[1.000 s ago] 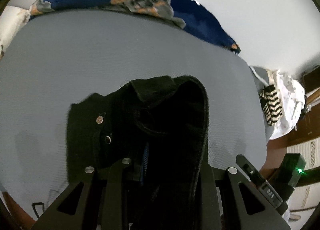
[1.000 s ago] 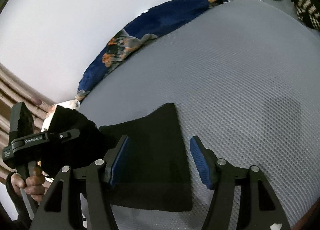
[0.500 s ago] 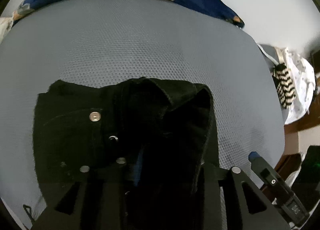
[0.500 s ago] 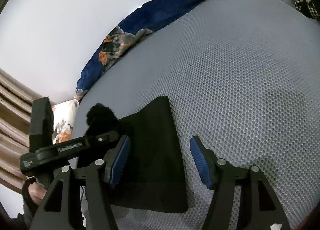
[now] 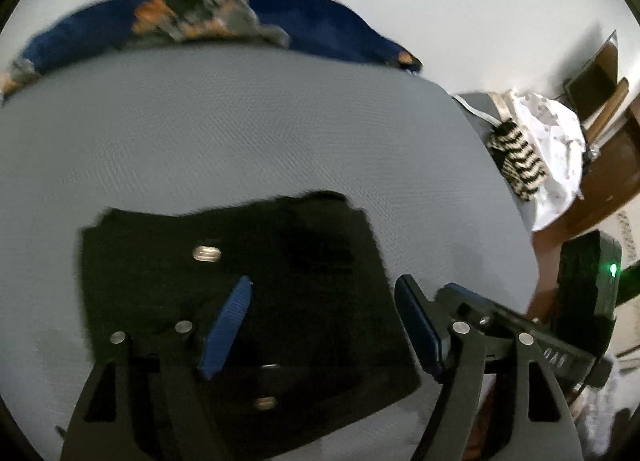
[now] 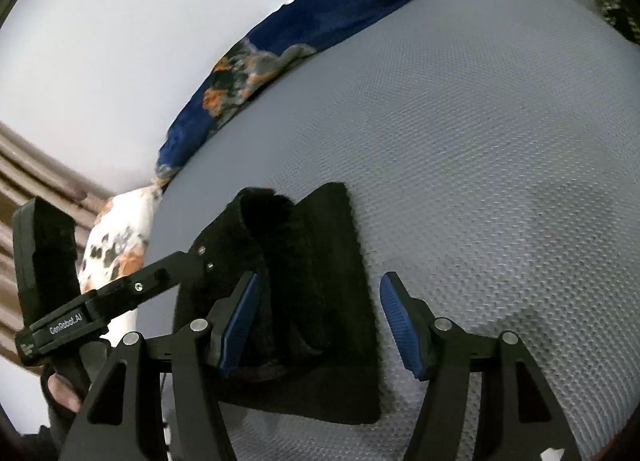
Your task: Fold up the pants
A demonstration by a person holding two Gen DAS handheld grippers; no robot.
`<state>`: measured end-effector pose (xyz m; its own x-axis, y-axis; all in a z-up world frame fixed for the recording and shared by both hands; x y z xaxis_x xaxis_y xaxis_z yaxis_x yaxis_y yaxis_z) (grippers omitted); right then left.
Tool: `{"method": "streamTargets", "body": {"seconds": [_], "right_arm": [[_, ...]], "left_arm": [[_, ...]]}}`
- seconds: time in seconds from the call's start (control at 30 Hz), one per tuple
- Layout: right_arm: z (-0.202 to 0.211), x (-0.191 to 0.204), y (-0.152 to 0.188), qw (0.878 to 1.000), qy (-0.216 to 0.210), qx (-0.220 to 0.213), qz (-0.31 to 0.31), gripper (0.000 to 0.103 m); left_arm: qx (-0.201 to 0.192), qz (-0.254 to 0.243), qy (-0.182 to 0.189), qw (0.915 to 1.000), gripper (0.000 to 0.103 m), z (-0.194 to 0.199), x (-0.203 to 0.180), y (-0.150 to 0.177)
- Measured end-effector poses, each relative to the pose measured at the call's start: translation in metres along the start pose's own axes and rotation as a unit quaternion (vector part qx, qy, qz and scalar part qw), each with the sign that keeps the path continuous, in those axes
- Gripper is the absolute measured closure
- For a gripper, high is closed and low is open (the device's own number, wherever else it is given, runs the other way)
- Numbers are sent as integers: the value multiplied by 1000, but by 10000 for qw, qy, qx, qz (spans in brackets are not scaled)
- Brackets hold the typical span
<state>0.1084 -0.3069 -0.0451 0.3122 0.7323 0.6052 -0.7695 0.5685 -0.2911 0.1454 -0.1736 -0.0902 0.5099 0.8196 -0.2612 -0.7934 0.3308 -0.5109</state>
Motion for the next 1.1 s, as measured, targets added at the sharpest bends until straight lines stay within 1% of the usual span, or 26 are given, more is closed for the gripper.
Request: {"method": "streamTargets", "body": {"seconds": [0.03, 0.1, 0.13, 0.23, 0.27, 0.33, 0.43, 0.5, 0.6, 0.67, 0.73, 0.77, 0.8, 0.83, 0.87, 0.93, 0.97, 1.1], "right_arm": [[-5, 4, 0, 9998, -118, 135, 42, 42], [-16, 11, 0, 9986, -313, 382, 175, 42], [-24, 16, 1, 9969, -430, 592, 276, 42], [-43, 26, 0, 9932, -463, 913, 552, 42], [-53, 27, -1, 9911, -459, 1079, 632, 42], [-64, 24, -6, 9907, -275, 1153, 670, 42], [-77, 19, -10, 9886, -207, 1269, 786, 42], [-85, 17, -13, 9873, -258, 1333, 819, 43], [-97, 15, -20, 9867, -509, 1372, 707, 44], [-104, 18, -25, 9849, -787, 1404, 642, 43], [-111, 20, -27, 9830, -976, 1463, 530, 46], [-114, 22, -28, 9825, -1033, 1468, 498, 51], [-116, 23, -28, 9826, -1031, 1463, 493, 60], [-116, 24, -28, 9828, -1027, 1455, 484, 67], [-115, 27, -27, 9827, -1058, 1457, 445, 81], [-106, 34, -27, 9848, -1016, 1313, 507, 86], [-100, 39, -26, 9859, -992, 1226, 553, 91], [-67, 52, -24, 9893, -1033, 882, 532, 93]], "left_arm": [[-46, 6, -132, 9999, 28, 2, 4, 0], [-162, 96, -501, 9986, 28, 17, 30, 6], [-179, 185, -627, 9977, 28, 22, 43, 10], [-140, 561, -863, 9946, 28, 30, 77, 21], [-124, 675, -944, 9932, 28, 32, 89, 26], [-84, 842, -1055, 9908, 28, 36, 108, 36], [-17, 1054, -1124, 9881, 28, 41, 129, 48], [43, 1157, -1141, 9867, 28, 38, 129, 55], [94, 1305, -1157, 9846, 28, 37, 136, 64], [140, 1424, -1125, 9833, 28, 35, 140, 68], [189, 1501, -1119, 9821, 28, 33, 143, 72], [215, 1525, -1121, 9817, 28, 32, 145, 74], [230, 1542, -1120, 9814, 28, 31, 146, 76], [244, 1556, -1122, 9811, 28, 30, 147, 77], [260, 1573, -1120, 9808, 28, 29, 147, 78], [234, 1569, -1111, 9811, 28, 28, 147, 78], [216, 1554, -1118, 9813, 28, 28, 147, 78], [100, 1542, -998, 9829, 28, 30, 144, 72]]}}
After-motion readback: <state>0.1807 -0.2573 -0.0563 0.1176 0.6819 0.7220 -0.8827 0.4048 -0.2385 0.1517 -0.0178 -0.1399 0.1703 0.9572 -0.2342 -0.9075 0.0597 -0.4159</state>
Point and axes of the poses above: each gripper's, at about its wrist camera, not at the fingertips, and z roughly against the way its jaws point, x to its left, y to its underside, the point moved 5 cm from there along -z, roughly the way its jaws point, and after that the axes turned 7 degrees about -z, right-handed, at the moved point
